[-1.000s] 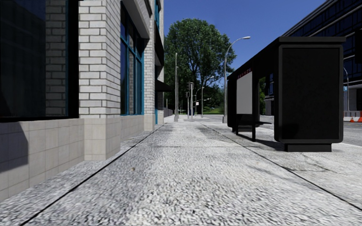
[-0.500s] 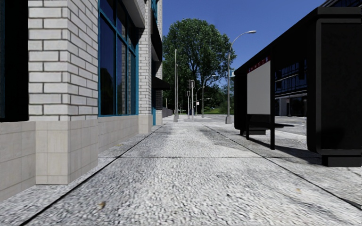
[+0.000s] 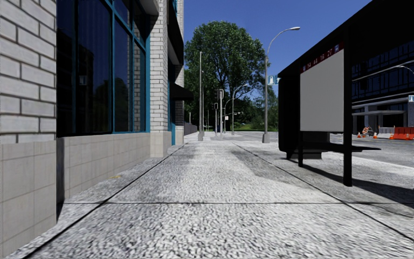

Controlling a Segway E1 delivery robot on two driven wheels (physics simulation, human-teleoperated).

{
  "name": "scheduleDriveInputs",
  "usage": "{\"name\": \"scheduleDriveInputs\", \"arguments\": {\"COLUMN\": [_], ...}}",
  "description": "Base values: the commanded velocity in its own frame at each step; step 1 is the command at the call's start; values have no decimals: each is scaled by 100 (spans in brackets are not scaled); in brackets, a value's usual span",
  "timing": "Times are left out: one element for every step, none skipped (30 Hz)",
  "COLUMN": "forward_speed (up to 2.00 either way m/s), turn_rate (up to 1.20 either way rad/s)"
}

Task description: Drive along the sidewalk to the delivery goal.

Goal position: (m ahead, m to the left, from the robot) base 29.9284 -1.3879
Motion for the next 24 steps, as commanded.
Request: {"name": "scheduleDriveInputs", "arguments": {"forward_speed": [200,200,200,200,200,200,200,200,200,200,200,200,200,200,200,200,200,200,200,200,200,200,200,200], "turn_rate": [0,0,0,0,0,0,0,0,0,0,0,0,0,0,0,0,0,0,0,0,0,0,0,0]}}
